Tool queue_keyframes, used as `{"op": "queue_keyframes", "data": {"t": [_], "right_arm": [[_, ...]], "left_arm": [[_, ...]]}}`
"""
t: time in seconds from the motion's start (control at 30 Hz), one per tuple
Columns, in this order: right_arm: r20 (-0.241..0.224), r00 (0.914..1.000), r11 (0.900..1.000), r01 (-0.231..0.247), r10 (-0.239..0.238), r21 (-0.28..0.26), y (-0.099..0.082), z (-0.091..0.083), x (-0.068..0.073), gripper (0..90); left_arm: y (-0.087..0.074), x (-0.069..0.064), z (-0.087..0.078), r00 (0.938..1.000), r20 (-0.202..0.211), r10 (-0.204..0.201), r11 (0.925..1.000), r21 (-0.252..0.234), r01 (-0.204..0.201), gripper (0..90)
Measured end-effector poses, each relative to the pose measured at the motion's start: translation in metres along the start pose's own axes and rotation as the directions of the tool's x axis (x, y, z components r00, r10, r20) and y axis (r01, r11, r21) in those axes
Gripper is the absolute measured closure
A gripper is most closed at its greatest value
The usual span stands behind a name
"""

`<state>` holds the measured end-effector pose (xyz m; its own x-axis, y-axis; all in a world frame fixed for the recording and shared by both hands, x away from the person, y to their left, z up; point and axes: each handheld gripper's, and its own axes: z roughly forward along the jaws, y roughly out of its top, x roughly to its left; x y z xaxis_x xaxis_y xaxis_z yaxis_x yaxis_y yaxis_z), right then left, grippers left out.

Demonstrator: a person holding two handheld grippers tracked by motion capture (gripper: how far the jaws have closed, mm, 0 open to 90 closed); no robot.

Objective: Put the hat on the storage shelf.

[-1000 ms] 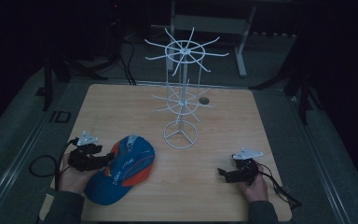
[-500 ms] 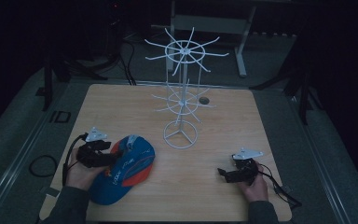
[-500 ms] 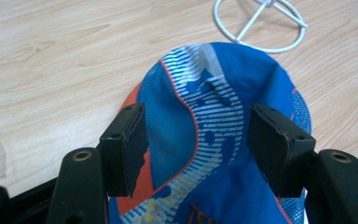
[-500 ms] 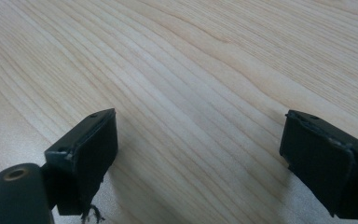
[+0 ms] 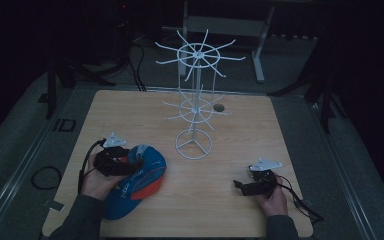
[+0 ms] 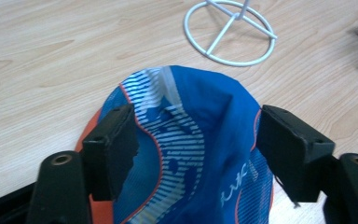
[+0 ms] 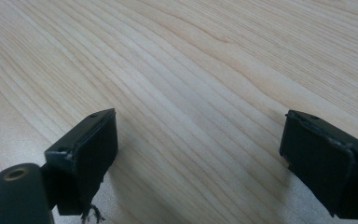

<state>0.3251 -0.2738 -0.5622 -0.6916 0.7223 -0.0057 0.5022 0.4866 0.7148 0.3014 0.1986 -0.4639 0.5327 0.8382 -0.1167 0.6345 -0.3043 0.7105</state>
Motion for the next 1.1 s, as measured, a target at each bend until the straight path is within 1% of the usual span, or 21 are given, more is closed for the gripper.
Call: {"op": "queue_keyframes", "data": {"t": [0.13,0.23,0.33,0.4,0.5,0.53,0.67,0.7,0.73,0.77,0.8,0.87,0.9,0.93,0.97,1.03,1.1], "right_arm": [[0.0,1.0,1.0,0.0,0.0,0.0,0.0,0.0,0.0,11.1],[0.0,1.0,1.0,0.0,0.0,0.0,0.0,0.0,0.0,11.1],[0.0,1.0,1.0,0.0,0.0,0.0,0.0,0.0,0.0,11.0],[0.0,1.0,1.0,-0.001,0.001,-0.001,0.0,0.0,0.0,11.1],[0.0,1.0,1.0,-0.001,0.001,0.0,0.0,0.0,0.0,11.1],[0.0,1.0,1.0,-0.001,0.001,0.0,0.0,0.0,0.0,11.1],[0.0,1.0,1.0,-0.001,0.001,0.0,0.0,0.0,0.0,11.1],[0.0,1.0,1.0,-0.001,0.001,0.0,0.0,0.0,0.0,11.1],[0.0,1.0,1.0,-0.001,0.001,-0.001,0.0,0.0,0.0,11.0],[0.0,1.0,1.0,0.0,0.0,0.0,0.0,0.0,0.0,11.0],[0.0,1.0,1.0,0.0,0.0,0.0,0.0,0.0,0.0,11.1],[0.0,1.0,1.0,0.0,0.0,0.0,0.0,0.0,0.0,11.1],[0.0,1.0,1.0,0.0,0.0,0.0,0.0,0.0,0.0,11.1],[0.0,1.0,1.0,0.0,0.0,0.0,0.0,0.0,0.0,11.1],[0.0,1.0,1.0,0.0,0.0,0.0,0.0,0.0,0.0,11.1],[0.0,1.0,1.0,0.0,0.0,0.0,0.0,0.0,0.0,11.1],[0.0,1.0,1.0,0.0,0.0,0.0,0.0,0.0,0.0,11.1]], "left_arm": [[0.004,-0.007,0.009,0.9998,-0.013,0.012,0.9998,0.014,-0.012,25.2],[0.008,-0.012,0.018,0.9993,-0.023,0.031,0.9991,0.03,-0.03,24.0],[0.011,-0.015,0.027,0.9993,-0.014,0.035,0.9987,0.037,-0.035,21.6],[0.014,-0.015,0.032,0.9992,-0.002,0.041,0.9978,0.052,-0.04,19.4],[0.015,-0.016,0.043,0.9989,-0.012,0.045,0.9947,0.093,-0.043,16.5],[0.015,-0.016,0.043,0.9989,-0.012,0.045,0.9947,0.093,-0.043,16.1],[0.014,-0.014,0.054,0.999,-0.014,0.042,0.9874,0.153,-0.039,15.2],[0.014,-0.014,0.056,0.9987,-0.021,0.046,0.985,0.167,-0.042,15.2],[0.012,-0.014,0.058,0.998,-0.026,0.059,0.9801,0.192,-0.053,15.4],[0.011,-0.014,0.059,0.9971,-0.025,0.071,0.9789,0.193,-0.065,21.8],[0.01,-0.013,0.06,0.9964,-0.023,0.082,0.9766,0.201,-0.076,31.7],[0.009,-0.011,0.062,0.9963,-0.024,0.083,0.9692,0.235,-0.075,49.0],[0.009,-0.011,0.062,0.9963,-0.024,0.083,0.9692,0.235,-0.075,57.1],[0.009,-0.011,0.062,0.9963,-0.024,0.083,0.9692,0.235,-0.075,57.1],[0.007,-0.009,0.064,0.9937,-0.029,0.108,0.9569,0.274,-0.096,71.9],[0.007,-0.009,0.063,0.9925,-0.031,0.118,0.9548,0.278,-0.105,82.2],[0.007,-0.009,0.062,0.9919,-0.032,0.123,0.9537,0.28,-0.109,87.2]]}}
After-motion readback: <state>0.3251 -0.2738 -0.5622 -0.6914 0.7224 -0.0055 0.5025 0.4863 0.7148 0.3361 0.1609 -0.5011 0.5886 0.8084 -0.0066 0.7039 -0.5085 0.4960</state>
